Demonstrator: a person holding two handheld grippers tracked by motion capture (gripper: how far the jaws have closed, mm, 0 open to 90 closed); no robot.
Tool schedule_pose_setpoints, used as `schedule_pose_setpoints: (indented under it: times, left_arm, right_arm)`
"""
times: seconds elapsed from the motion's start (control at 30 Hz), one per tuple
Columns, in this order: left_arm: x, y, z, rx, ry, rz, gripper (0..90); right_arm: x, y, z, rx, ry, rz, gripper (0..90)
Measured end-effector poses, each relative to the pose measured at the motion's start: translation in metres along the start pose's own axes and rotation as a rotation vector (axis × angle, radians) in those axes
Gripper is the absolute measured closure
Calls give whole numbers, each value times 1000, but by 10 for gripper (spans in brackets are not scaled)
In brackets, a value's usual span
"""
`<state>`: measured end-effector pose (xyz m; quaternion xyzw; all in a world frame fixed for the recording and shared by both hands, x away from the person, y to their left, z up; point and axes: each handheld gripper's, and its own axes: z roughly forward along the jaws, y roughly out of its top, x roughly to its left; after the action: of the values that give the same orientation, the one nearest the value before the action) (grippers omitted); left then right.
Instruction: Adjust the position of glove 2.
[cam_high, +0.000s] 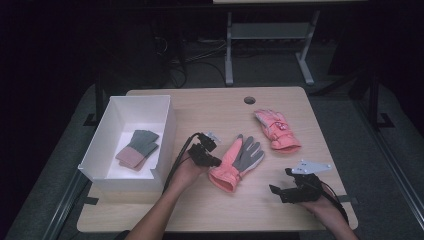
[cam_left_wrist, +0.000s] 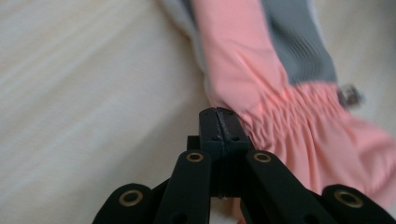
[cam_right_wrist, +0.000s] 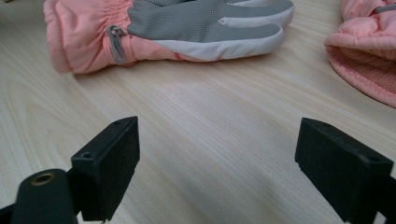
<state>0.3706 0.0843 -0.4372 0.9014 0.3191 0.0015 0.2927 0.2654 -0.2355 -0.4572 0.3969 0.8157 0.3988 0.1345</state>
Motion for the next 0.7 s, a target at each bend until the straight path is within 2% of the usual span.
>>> schedule_pose_setpoints:
  times: [0.1, 0.17, 0.27, 0.7]
  left_arm:
    - [-6, -2, 0, 7, -16, 19, 899]
    - [-13, -3, 1, 22, -49, 44, 899]
    - [-20, -2, 4, 25, -72, 64, 899]
    - [-46, 14, 23, 22, -159, 137, 899]
  right_arm:
    - [0, 0, 0, 0, -1, 5, 134]
    - [-2, 0, 0, 0, -5, 6, 134]
    - [-3, -1, -2, -4, -6, 7, 134]
    - [-4, -2, -7, -15, -6, 11, 134]
